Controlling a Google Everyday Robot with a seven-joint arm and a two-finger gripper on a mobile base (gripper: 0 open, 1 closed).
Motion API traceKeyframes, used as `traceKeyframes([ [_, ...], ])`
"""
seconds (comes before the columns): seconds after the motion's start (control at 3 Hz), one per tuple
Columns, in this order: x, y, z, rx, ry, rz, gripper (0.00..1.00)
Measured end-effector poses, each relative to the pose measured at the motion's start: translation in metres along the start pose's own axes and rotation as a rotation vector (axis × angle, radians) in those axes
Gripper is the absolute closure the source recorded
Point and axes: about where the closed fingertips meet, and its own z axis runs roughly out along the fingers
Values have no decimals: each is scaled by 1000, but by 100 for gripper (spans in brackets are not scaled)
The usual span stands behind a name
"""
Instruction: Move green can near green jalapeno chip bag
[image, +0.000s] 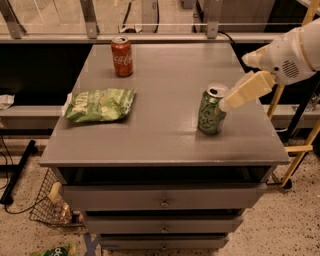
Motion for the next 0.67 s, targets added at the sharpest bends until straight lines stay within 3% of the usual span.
traceKeyframes([
  [0.33, -13, 1, 20, -41, -32, 25, 0],
  [0.67, -9, 11, 35, -75, 18, 39, 0],
])
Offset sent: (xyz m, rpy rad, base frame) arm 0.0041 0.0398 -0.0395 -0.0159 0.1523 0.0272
